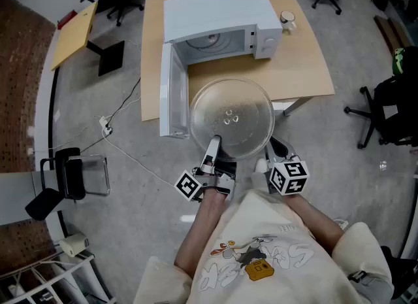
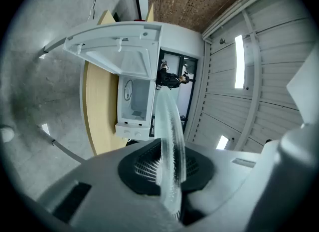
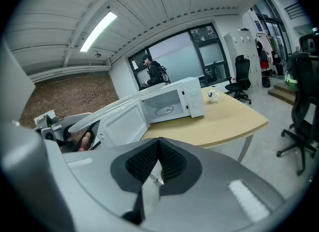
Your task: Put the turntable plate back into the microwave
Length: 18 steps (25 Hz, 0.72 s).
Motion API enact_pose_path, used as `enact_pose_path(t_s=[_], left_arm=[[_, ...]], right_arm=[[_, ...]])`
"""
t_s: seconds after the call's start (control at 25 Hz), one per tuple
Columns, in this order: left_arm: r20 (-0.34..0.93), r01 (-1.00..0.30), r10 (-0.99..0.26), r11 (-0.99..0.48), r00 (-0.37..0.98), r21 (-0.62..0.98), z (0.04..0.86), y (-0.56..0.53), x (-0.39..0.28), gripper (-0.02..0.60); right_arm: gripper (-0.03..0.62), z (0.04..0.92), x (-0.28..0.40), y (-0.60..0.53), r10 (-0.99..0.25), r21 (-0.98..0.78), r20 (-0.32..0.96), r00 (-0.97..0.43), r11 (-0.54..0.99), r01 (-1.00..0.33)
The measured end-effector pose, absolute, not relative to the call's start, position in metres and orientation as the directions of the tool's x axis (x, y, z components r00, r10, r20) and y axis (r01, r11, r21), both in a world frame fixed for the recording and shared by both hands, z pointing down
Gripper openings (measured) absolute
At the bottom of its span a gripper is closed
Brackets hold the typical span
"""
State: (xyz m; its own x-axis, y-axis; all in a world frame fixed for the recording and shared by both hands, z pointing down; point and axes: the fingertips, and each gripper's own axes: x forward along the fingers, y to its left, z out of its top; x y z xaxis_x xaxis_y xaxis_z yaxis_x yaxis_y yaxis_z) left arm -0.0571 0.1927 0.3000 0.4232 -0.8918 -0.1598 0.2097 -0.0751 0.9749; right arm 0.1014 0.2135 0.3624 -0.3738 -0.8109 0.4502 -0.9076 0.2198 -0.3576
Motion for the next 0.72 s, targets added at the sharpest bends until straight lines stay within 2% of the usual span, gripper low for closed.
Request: enact_pose_path(t_s=[0.44, 0.56, 0.64, 0.68, 0.72], left_arm=[[-0.175, 0.215, -0.872, -0.083, 0.457, 0.973, 0.298, 0.184, -0.064, 0.028], [-0.17, 0.2, -0.863, -0.083, 0.476, 0.976, 0.301, 0.176, -0.065, 0.028], [-0.165, 0.194, -0.861, -0.079, 0.481, 0.978, 0.305, 0.165, -0.066, 0.028], [-0.163, 0.193, -0.861, -0.077, 0.481, 0.978, 0.307, 0.159, -0.067, 0.028], [-0.163, 0.195, -0.862, -0.077, 0.48, 0.978, 0.309, 0.152, -0.067, 0.028]], right_arm=[[0.006, 0.358, 0.086, 0.211, -0.824, -0.375, 0.43, -0.369, 0.208, -0.903], [0.008, 0.357, 0.091, 0.21, -0.836, -0.559, 0.386, -0.39, 0.124, -0.82], [0.008, 0.354, 0.107, 0.207, -0.864, -0.716, 0.352, -0.359, -0.002, -0.698], [0.016, 0.35, 0.116, 0.205, -0.88, -0.77, 0.332, -0.34, -0.045, -0.636], [0.056, 0.345, 0.122, 0.203, -0.893, -0.802, 0.308, -0.328, -0.059, -0.594]])
